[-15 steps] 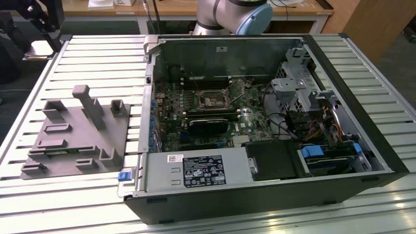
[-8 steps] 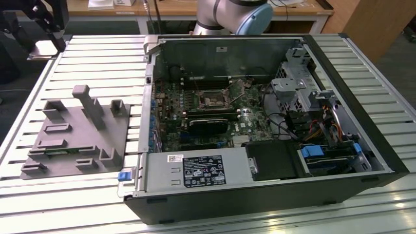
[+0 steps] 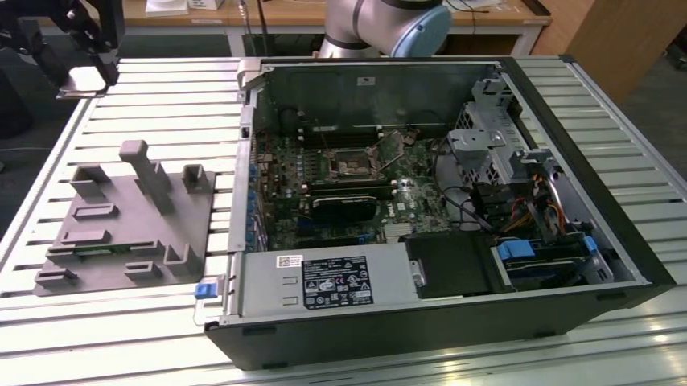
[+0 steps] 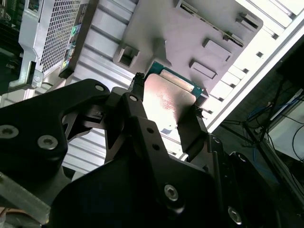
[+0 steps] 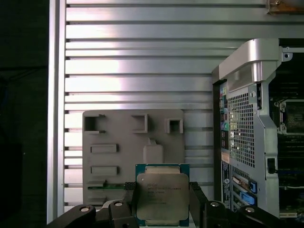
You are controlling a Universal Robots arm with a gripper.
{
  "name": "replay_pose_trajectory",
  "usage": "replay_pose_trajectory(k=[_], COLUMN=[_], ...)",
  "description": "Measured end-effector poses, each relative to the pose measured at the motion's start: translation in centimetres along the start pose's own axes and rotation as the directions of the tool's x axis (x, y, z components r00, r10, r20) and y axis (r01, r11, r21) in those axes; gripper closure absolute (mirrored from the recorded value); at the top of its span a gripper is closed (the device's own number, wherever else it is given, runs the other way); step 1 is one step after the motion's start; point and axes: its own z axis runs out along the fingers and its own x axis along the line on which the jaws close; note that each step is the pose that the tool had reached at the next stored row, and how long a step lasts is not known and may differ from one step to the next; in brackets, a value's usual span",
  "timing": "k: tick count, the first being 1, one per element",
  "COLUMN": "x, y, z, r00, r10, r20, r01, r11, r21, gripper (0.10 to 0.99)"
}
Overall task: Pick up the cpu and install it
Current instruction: 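Pick up the cpu and move it towards the insertion slot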
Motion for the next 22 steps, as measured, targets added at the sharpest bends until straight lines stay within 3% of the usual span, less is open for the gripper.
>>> replay_pose_trajectory(k=[17,22], x=[-2.43,-3.66], y=[0.11,0.21], z=[0.03,0.06], r00=[1.0000,1.0000], r10=[0.000,0.000], r20=[-0.0001,0.0000], r01=[0.000,0.000], r11=[1.0000,1.0000], r21=[0.000,0.000], gripper=[0.553,0.553])
